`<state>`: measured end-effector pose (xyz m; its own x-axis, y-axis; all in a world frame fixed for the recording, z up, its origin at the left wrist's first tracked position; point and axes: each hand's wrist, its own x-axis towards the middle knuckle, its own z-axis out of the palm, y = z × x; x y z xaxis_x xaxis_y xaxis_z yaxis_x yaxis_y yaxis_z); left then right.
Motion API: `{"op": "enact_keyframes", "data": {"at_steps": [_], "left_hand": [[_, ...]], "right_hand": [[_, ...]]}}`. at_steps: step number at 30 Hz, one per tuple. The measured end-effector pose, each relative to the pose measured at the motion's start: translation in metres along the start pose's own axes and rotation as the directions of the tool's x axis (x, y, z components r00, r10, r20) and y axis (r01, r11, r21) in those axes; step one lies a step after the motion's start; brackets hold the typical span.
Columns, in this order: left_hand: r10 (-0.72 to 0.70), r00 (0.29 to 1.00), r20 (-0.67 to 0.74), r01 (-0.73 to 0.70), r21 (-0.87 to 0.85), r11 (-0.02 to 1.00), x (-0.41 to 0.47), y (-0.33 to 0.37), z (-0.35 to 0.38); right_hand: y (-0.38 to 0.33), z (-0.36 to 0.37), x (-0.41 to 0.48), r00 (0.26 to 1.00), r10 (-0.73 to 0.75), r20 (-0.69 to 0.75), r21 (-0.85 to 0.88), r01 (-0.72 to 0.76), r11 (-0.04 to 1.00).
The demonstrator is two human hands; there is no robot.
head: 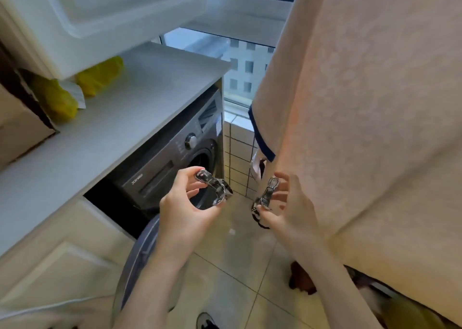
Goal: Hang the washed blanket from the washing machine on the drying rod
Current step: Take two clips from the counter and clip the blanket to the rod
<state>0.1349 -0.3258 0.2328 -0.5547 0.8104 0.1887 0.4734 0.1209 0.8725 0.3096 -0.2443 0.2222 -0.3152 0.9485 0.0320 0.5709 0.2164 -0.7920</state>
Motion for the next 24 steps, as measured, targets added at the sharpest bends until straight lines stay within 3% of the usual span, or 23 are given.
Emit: {"op": "enact_keyframes", "data": {"at_steps": [7,17,24], "left_hand": [[0.015,0.996,0.093,-0.016,0.010,1.000,-0.066,0.056,0.086],[0.088,0.993,0.083,-0.081,-0.090,0.993,-0.122,0.121,0.179],[0.164,0.982,0.088,-0.153,-0.123,0.981,-0.107,0.162,0.204]], "right_hand": [[0.067,-0.089,-0.050,0.997,0.034,-0.075,-0.003,-0.035,0.999],[0.139,-0.191,-0.098,0.979,0.040,-0.198,-0.085,-0.058,0.995],[0.141,-0.234,-0.085,0.971,-0.090,-0.221,-0.194,0.046,0.980]]}}
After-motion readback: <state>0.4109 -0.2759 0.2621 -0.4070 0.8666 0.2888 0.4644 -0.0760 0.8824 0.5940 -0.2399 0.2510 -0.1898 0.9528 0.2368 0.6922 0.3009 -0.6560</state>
